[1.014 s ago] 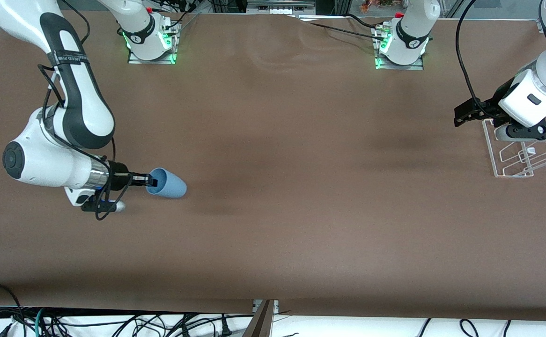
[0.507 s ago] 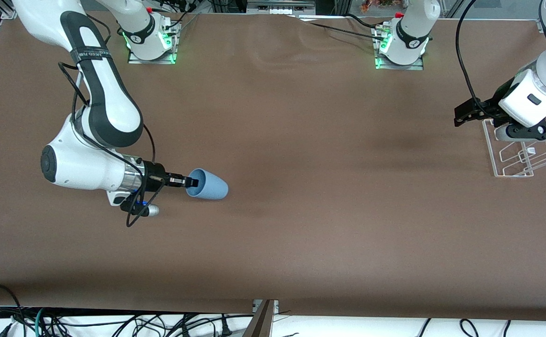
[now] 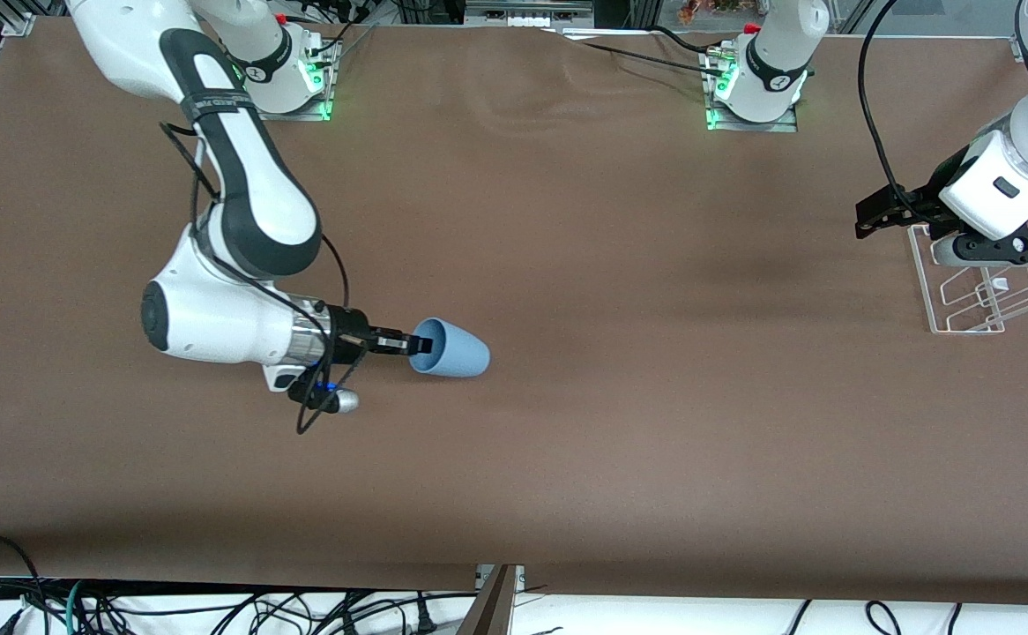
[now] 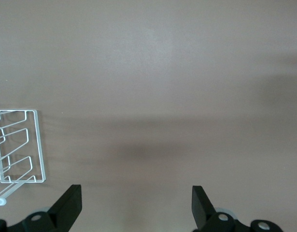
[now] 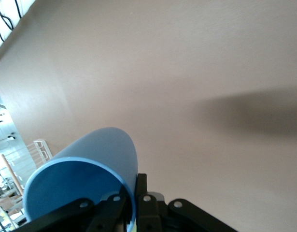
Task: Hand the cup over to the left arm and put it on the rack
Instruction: 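Lift the blue cup with the right gripper toward the table middle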
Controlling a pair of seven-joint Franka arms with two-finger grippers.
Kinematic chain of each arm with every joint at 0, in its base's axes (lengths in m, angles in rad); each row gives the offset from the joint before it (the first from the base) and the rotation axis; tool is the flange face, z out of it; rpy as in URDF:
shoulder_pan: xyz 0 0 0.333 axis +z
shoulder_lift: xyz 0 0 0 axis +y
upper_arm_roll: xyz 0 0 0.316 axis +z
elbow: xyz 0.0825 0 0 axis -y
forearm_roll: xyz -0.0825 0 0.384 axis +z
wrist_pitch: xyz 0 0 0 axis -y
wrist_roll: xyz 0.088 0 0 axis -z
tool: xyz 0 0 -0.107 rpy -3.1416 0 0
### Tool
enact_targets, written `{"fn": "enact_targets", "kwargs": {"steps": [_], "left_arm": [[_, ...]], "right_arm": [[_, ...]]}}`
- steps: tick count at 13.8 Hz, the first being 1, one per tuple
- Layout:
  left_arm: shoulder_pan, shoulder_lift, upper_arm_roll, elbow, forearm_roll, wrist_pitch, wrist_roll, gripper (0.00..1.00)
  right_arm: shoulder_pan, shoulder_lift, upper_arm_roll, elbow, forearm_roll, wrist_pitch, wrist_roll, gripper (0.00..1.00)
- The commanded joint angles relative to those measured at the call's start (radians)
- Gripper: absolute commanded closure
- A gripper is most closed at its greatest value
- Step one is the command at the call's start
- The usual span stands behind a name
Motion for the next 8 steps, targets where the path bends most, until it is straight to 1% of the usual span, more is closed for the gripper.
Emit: {"fn": "enact_targets", "kwargs": {"steps": [1,3,4,6,7,8], "left_arm": [[-0.001,0.004,-0.005,0.015,-0.008,-0.009,-0.003,0.0],[-0.022,0.047,-0.012,0.014,-0.016,-0.029,0.003,0.0],[-0.031,0.06,-0.018,0.015,-0.043,-0.029,0.006,0.0],[-0.03,0.135,-0.018,0.044,-0.198,-0.027,0.009,0.0],[-0.025,0.184,-0.018,0.054,-0.288,-0.029,0.009,0.0],[-0.025,0.212,-0.018,0.055,-0.345,-0.029,0.01,0.0]], "right_arm": [[0.044,0.053,-0.004,0.079,0.026,0.054,0.047,1.0],[0.08,0.067,-0.003,0.089,0.032,0.1,0.065,1.0],[0.097,0.075,-0.003,0.09,0.048,0.12,0.092,1.0],[0.136,0.087,-0.003,0.101,0.084,0.172,0.135,1.0],[0.155,0.09,-0.003,0.103,0.09,0.193,0.16,1.0],[0.169,0.092,-0.003,0.103,0.09,0.209,0.184,1.0]]}}
